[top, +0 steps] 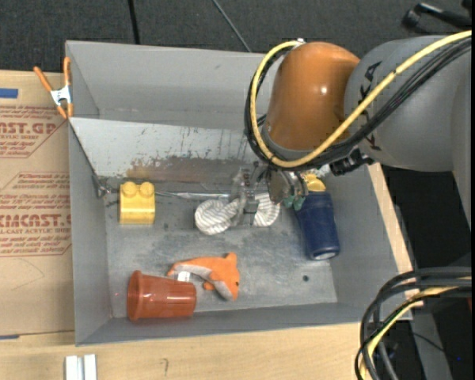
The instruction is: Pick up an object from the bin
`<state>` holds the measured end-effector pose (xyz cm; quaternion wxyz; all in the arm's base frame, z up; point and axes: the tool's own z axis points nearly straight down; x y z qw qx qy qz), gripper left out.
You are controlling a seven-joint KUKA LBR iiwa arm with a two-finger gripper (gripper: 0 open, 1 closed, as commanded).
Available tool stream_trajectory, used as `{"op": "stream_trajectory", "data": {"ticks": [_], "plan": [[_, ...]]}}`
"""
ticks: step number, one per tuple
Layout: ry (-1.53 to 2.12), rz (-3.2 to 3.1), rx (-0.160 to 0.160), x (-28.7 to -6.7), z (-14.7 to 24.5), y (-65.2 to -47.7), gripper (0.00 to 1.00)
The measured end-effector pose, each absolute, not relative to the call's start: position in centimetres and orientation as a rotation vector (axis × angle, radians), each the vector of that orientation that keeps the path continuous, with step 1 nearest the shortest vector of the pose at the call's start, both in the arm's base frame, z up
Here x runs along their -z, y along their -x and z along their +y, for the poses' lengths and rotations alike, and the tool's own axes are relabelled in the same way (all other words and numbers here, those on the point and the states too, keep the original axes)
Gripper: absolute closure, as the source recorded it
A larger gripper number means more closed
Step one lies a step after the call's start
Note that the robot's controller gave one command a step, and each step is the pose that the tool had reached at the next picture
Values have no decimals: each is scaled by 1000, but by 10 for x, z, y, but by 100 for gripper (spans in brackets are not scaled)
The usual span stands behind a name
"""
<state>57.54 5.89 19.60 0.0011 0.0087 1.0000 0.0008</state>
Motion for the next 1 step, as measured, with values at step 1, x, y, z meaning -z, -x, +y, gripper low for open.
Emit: {"op": "stream_trajectory", "data": {"ticks": [1], "plan": [[-45,3145,-3,-235,47,-580,100]]}}
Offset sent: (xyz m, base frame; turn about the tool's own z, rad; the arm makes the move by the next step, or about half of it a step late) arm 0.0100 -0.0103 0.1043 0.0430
